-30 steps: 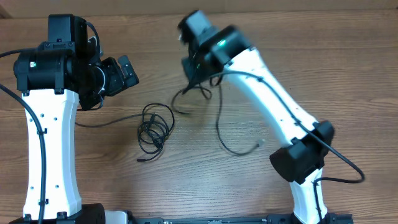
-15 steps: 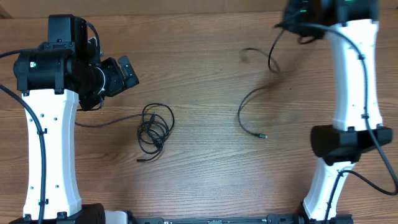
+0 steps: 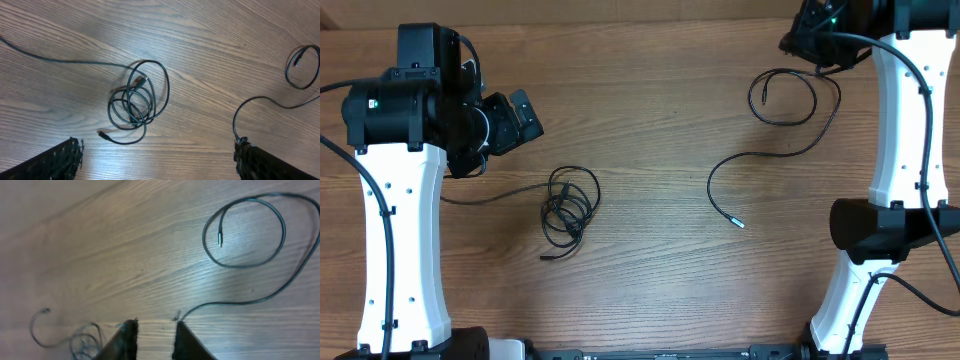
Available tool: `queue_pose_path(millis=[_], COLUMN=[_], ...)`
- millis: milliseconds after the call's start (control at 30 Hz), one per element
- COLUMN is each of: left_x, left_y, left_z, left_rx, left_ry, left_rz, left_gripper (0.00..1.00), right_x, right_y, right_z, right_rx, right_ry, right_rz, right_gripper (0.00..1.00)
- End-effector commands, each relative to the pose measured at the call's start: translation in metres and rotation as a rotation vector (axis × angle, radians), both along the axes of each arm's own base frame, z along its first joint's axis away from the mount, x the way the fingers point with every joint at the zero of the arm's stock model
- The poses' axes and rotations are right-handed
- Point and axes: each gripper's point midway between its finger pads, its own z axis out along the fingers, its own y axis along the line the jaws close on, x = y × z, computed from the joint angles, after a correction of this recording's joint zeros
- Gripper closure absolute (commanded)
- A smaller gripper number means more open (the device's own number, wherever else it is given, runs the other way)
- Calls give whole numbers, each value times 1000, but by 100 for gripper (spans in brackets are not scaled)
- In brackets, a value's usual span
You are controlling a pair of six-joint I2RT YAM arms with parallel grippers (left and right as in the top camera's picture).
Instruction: Untangle cables
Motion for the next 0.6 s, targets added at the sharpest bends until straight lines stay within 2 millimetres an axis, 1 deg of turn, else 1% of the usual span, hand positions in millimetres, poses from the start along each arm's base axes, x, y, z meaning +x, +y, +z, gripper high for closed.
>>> queue_pose_path(millis=[0, 67, 167, 200, 267, 300, 333, 400, 433, 567], left_x=[1, 1, 1, 1, 1, 1, 1, 1, 1, 1], left_y=[-2, -2, -2, -2, -3, -3, -2, -2, -2, -2], left_z=[-3, -3, -3, -3, -3, -3, -3, -3, -3, -3], left_rx=[-12, -12, -12, -12, -13, -13, -12, -12, -12, -12], left_ry=[12, 12, 12, 12, 11, 12, 12, 12, 12, 12], left_rz=[4, 4, 4, 4, 4, 4, 4, 4, 4, 4], left_gripper=[0, 0, 0, 0, 0, 0, 1, 1, 0, 1], right_x=[-4, -8, -16, -18, -22, -26, -30, -36, -43, -59], right_y=[-5, -5, 0, 4, 15, 22, 28, 34, 37, 47], right_z=[3, -3, -17, -23, -34, -41, -50, -65, -83, -119], right_rx=[-34, -33, -34, -34, -21, -11, -12, -35, -65, -88], right_ry=[-2, 27, 90, 113, 155, 182, 214, 266, 320, 427], right_rz=[-5, -3, 10, 19, 43, 61, 75, 91, 102, 132], right_gripper=[62, 57, 40, 37, 35, 27, 26, 27, 30, 30])
